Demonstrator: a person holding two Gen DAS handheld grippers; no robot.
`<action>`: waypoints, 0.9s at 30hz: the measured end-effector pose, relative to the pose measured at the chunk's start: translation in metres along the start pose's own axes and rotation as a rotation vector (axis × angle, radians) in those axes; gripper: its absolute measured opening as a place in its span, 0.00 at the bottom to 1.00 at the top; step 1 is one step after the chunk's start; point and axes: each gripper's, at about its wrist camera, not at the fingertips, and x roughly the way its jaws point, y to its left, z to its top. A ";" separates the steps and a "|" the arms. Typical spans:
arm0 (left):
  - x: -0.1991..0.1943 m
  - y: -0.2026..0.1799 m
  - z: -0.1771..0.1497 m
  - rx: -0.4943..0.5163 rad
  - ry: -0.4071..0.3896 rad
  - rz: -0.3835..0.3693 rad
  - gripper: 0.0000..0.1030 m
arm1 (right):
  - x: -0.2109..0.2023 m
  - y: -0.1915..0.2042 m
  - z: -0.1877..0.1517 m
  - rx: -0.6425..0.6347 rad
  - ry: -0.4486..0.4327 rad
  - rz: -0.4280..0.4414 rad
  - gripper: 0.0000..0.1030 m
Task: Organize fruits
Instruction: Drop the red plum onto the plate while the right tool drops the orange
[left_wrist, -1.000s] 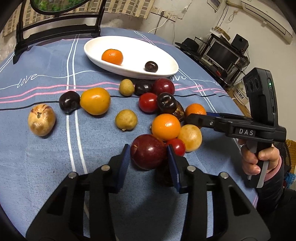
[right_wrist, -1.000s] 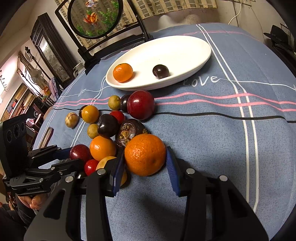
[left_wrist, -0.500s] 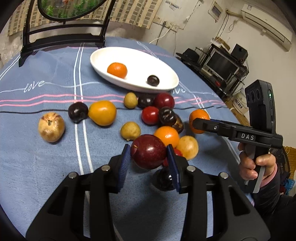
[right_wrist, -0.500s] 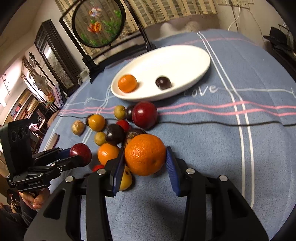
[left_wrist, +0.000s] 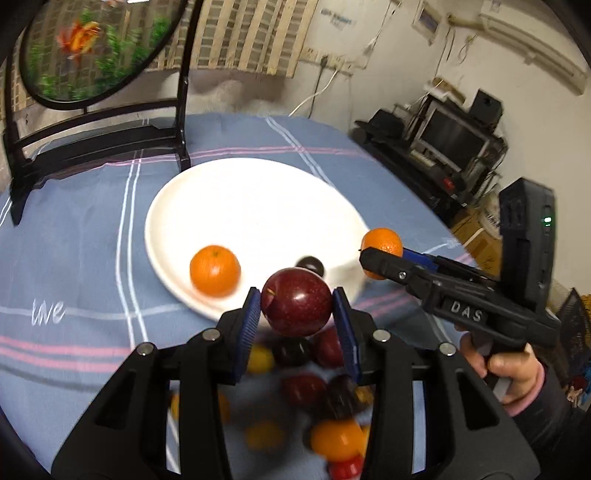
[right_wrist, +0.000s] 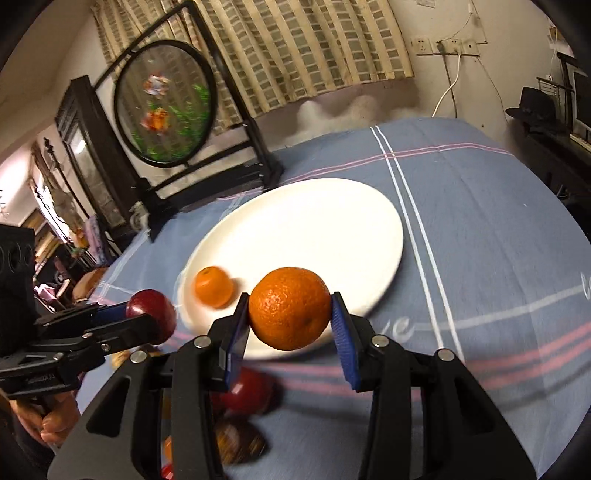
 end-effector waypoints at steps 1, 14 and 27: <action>0.010 0.001 0.005 -0.002 0.016 0.014 0.40 | 0.009 -0.004 0.003 0.006 0.014 0.003 0.42; -0.009 0.009 0.013 -0.005 -0.055 0.149 0.85 | 0.006 -0.007 0.015 0.025 0.049 0.026 0.61; -0.098 0.025 -0.108 -0.072 -0.070 0.143 0.90 | -0.062 0.047 -0.090 -0.108 0.155 0.202 0.61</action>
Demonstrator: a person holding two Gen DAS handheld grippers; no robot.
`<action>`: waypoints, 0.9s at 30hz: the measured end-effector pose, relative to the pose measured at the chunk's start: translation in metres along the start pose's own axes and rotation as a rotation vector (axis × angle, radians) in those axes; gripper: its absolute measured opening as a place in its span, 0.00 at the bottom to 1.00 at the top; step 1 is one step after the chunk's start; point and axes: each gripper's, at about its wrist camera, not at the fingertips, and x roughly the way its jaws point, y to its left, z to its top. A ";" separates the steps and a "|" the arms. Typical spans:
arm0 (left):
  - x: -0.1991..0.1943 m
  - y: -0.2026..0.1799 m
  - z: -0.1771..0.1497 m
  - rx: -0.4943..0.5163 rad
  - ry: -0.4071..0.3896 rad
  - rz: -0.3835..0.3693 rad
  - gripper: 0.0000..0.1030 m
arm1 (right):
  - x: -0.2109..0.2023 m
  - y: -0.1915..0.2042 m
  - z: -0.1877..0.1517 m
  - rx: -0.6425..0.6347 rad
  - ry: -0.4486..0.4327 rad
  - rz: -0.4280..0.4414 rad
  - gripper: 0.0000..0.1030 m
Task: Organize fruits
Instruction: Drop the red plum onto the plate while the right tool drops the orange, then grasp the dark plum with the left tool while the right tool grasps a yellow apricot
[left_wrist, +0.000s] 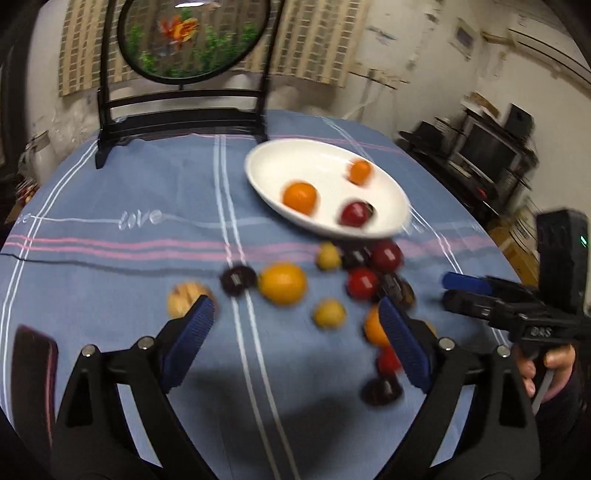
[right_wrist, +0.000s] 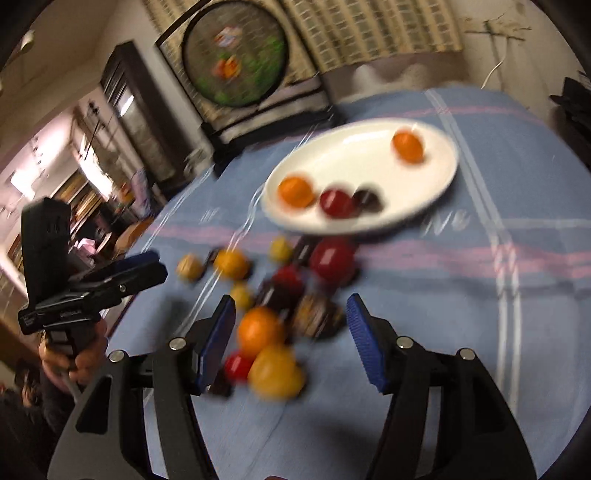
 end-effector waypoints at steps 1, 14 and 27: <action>-0.004 -0.007 -0.010 0.029 0.003 -0.020 0.90 | 0.001 0.004 -0.005 -0.007 0.011 0.005 0.61; 0.002 -0.044 -0.056 0.157 0.057 -0.083 0.87 | 0.017 0.005 -0.019 -0.027 0.126 -0.028 0.53; 0.021 -0.057 -0.059 0.188 0.148 -0.154 0.59 | 0.025 0.012 -0.025 -0.093 0.142 -0.082 0.44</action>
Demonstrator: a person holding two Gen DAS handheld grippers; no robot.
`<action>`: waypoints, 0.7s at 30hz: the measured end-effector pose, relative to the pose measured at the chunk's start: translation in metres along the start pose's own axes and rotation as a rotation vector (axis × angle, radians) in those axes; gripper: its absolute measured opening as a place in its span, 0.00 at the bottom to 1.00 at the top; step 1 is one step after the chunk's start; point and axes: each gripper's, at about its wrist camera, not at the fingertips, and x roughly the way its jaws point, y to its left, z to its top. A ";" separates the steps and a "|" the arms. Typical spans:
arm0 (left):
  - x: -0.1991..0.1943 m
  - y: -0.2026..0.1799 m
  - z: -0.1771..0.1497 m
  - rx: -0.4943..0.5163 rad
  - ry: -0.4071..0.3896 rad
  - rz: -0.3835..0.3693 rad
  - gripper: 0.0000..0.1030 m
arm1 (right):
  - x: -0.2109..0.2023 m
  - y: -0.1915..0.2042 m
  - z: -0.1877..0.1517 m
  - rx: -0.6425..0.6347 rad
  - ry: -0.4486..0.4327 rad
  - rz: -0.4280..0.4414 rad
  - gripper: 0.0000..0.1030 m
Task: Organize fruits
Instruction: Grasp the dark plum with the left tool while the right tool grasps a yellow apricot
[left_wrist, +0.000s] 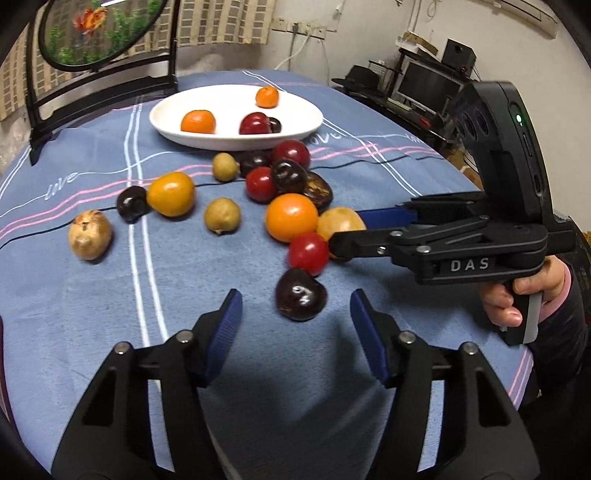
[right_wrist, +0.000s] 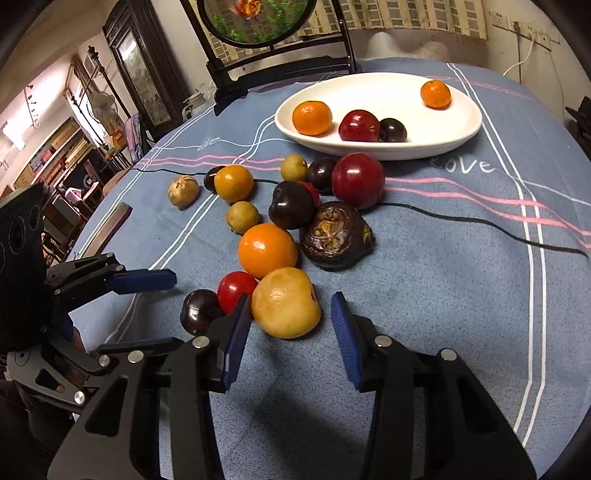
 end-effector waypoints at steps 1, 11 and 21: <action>0.001 -0.001 0.000 0.003 0.007 -0.002 0.59 | -0.001 0.000 0.000 -0.005 -0.003 -0.001 0.43; 0.014 -0.002 0.005 -0.013 0.051 -0.028 0.52 | -0.001 0.006 0.001 -0.035 -0.014 -0.017 0.36; 0.021 -0.001 0.009 -0.034 0.066 -0.040 0.40 | -0.006 -0.002 0.003 0.004 -0.026 -0.009 0.36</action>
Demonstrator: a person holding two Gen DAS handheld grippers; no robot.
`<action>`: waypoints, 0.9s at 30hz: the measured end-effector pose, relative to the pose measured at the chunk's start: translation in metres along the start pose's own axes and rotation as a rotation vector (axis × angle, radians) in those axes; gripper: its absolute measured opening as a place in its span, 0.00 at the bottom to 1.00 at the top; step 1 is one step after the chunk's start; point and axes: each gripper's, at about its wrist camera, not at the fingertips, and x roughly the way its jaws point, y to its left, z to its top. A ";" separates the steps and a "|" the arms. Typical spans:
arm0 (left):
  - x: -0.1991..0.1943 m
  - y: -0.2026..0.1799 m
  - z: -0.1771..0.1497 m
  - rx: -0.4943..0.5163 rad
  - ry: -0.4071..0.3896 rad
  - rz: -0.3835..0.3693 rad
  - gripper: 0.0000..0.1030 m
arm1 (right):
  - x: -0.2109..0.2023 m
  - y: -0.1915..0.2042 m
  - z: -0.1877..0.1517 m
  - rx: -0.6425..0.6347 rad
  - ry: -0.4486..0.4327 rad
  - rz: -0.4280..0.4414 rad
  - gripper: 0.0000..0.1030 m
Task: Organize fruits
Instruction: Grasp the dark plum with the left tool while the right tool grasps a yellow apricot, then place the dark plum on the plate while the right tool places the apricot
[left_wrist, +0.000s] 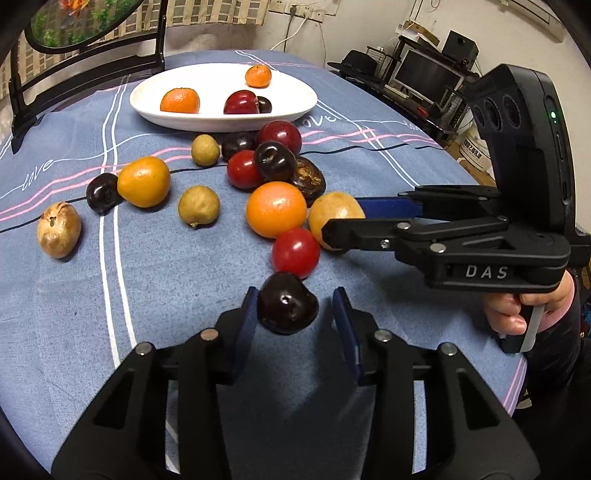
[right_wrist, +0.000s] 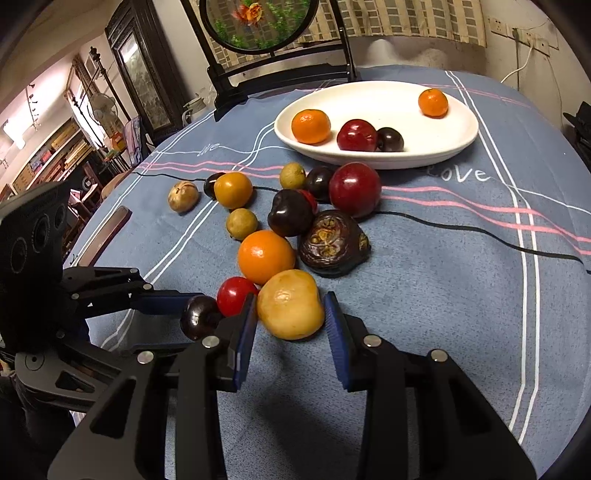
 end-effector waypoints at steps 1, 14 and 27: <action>0.000 0.000 0.000 -0.001 0.000 0.000 0.40 | 0.000 -0.001 0.000 0.004 -0.002 -0.002 0.36; -0.001 0.004 0.000 -0.020 -0.011 0.005 0.30 | -0.001 -0.007 0.001 0.035 0.000 0.015 0.36; -0.022 0.017 -0.001 -0.091 -0.102 -0.036 0.30 | -0.016 -0.016 0.006 0.104 -0.064 0.123 0.36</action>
